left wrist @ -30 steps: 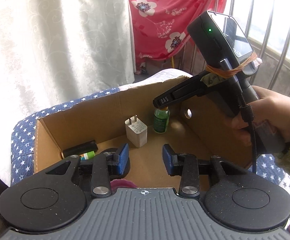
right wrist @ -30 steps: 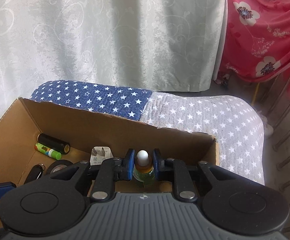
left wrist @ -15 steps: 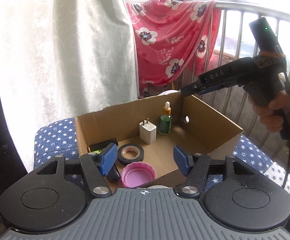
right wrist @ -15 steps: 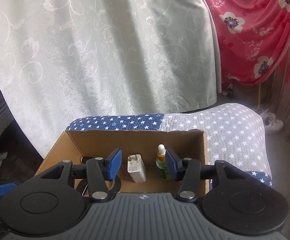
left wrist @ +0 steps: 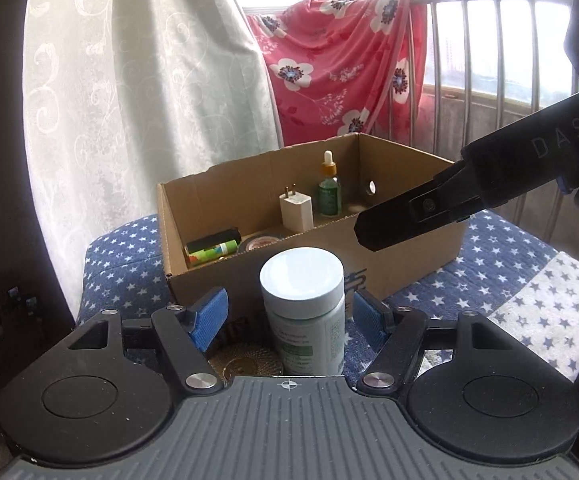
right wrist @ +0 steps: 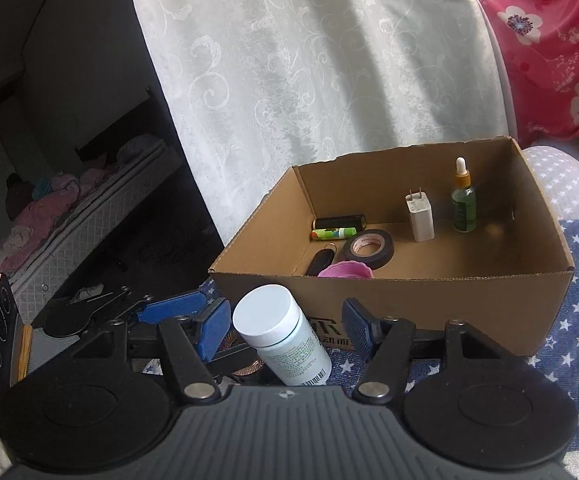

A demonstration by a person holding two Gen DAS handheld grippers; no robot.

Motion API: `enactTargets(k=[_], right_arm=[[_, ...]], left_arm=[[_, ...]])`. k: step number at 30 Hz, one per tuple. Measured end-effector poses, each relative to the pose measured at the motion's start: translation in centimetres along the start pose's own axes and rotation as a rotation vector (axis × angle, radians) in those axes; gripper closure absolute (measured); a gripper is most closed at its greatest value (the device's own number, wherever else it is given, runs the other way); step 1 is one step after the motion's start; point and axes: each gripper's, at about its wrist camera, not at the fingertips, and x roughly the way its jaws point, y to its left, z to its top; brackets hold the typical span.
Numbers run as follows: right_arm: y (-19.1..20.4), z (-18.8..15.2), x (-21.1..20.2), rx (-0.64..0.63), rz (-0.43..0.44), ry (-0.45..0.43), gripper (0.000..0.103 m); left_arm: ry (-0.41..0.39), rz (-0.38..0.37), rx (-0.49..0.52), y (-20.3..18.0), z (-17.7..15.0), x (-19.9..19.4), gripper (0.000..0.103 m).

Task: Organize rigid objects
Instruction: 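Grasp the white supplement bottle by its lid with the right gripper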

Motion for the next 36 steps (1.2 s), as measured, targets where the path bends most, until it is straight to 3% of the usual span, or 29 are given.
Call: enactTargets(k=[12, 19, 28, 36], right_arm=[[-0.3, -0.9, 5.0, 0.078, 0.023, 0.039, 0.038], [-0.5, -1.0, 6.0, 0.109, 0.049, 0.038, 0.038], [0.3, -1.7, 5.9, 0.084, 0.021, 0.028, 0.041], [1.9, -2.1, 3.9, 0.067, 0.03, 0.013, 0.041]], left_arm=[[0.017, 0.003, -0.048, 0.2, -0.8, 3.0, 0.037], [0.023, -0.014, -0.058, -0.2, -1.0, 3.3, 0.049], [0.016, -0.008, -0.055, -0.8, -1.1, 2.4, 0.05], [0.018, 0.02, -0.039, -1.5, -0.3, -0.7, 0.05]])
